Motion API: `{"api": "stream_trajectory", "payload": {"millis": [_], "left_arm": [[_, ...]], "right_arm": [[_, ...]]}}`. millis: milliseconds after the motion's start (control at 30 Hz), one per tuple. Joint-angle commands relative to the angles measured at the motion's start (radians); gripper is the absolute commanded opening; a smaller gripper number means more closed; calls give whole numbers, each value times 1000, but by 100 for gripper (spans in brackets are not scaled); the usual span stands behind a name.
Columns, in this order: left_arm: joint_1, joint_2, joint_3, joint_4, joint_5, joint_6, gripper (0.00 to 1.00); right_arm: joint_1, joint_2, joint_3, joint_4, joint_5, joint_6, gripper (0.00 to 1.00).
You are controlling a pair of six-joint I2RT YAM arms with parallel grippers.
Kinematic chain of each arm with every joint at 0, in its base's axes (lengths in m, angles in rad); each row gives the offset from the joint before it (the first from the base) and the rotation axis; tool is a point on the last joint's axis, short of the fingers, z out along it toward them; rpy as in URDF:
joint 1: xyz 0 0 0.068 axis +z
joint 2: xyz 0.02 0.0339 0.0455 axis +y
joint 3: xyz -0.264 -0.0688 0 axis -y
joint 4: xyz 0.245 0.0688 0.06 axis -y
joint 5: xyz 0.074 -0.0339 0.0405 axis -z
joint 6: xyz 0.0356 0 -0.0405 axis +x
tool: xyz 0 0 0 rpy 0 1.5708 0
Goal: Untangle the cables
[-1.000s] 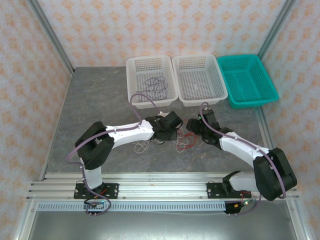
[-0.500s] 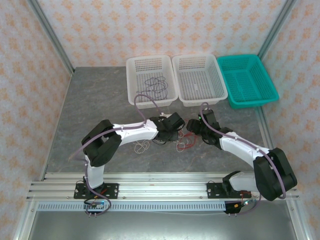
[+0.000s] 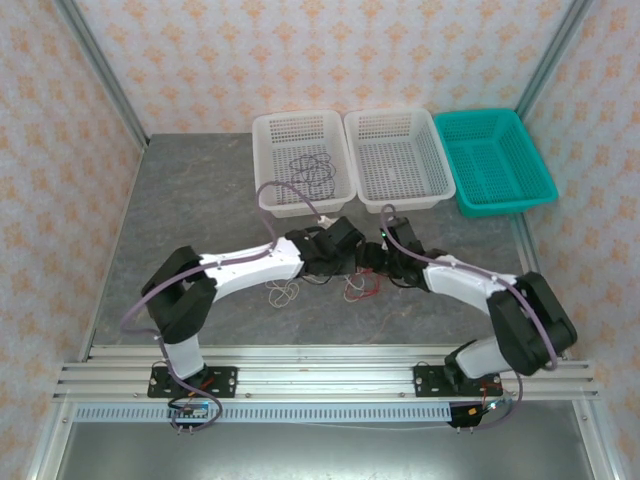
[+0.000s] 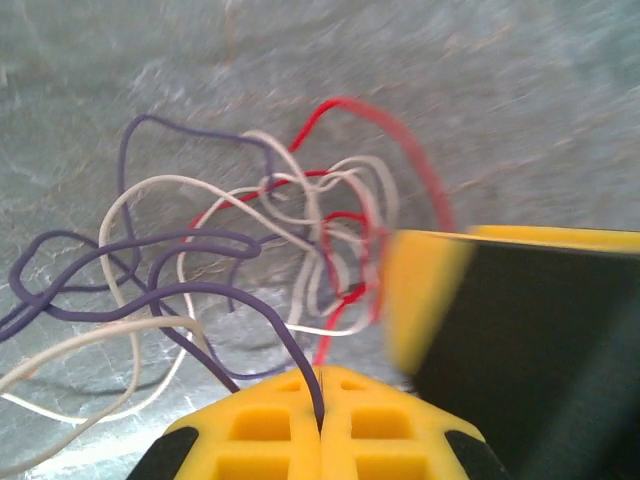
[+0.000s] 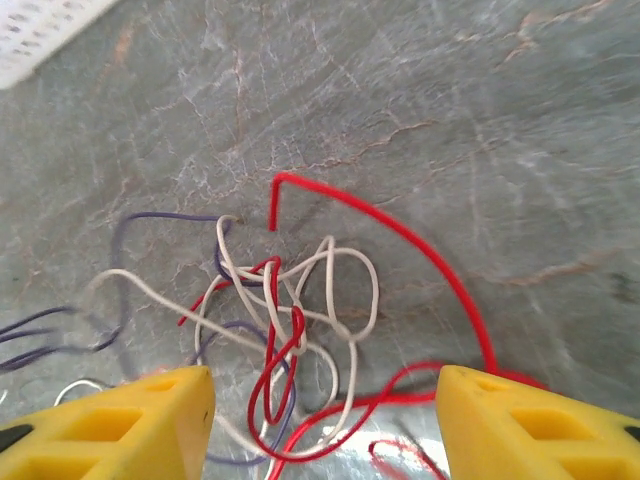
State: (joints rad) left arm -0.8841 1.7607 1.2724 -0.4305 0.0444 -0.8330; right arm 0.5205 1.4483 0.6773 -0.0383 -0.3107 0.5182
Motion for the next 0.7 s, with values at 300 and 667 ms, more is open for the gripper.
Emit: {"api": "stream_trajectory", "payload": {"millis": [300, 667], "left_arm": [[110, -298, -56, 67, 54, 16, 0], [424, -568, -147, 69, 197, -5, 0]], "right_arm": [[-33, 208, 79, -150, 275, 159, 20], [-69, 77, 26, -188, 471, 136, 0]]}}
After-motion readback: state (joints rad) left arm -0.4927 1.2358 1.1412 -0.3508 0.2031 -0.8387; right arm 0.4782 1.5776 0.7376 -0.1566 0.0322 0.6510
